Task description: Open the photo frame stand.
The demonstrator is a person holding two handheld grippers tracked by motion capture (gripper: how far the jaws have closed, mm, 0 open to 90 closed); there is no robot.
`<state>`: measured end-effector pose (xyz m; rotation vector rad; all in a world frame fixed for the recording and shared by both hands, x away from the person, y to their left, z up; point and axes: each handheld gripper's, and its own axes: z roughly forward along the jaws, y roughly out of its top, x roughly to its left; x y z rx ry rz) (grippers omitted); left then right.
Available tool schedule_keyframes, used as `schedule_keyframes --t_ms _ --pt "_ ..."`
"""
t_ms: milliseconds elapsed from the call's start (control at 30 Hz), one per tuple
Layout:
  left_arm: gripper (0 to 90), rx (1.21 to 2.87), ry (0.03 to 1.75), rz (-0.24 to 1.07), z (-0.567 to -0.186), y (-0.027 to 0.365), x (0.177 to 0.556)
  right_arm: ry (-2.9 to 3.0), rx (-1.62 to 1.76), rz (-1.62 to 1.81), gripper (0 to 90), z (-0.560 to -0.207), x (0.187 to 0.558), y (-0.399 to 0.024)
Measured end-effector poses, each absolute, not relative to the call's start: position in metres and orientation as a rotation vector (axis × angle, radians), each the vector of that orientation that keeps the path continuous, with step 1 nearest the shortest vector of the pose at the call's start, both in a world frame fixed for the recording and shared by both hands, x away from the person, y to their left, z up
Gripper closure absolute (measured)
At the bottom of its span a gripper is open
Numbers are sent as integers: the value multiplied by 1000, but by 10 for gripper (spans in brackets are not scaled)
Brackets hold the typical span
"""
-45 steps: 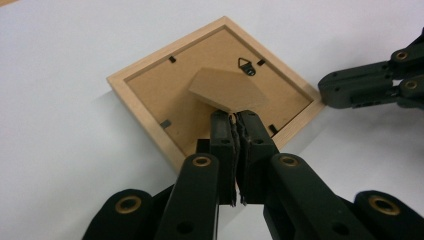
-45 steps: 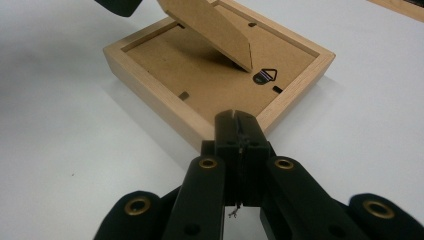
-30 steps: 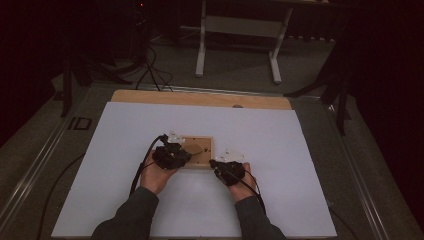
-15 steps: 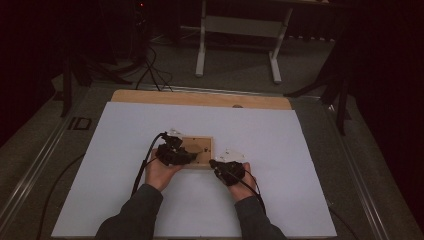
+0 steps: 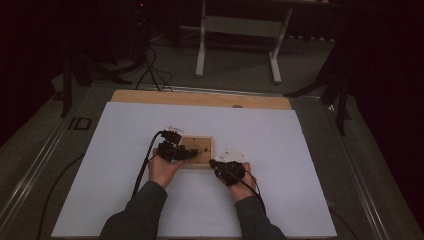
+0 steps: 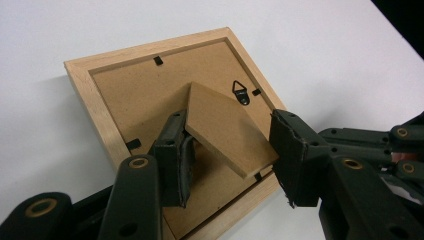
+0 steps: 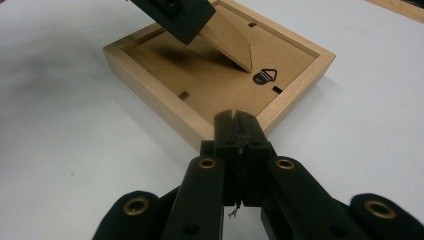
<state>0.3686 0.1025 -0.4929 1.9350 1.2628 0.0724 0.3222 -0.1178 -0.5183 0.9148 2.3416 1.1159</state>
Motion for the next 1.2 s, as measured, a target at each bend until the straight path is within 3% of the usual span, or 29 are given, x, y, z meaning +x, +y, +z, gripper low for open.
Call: schedule_keyframes --t_ms 367,1200 --pt "516 1867 1309 10 -493 106 376 2341 916 1115 888 -518 322 -118" --pt "562 1948 1355 -55 -497 103 385 2343 915 1113 886 -518 322 -118"
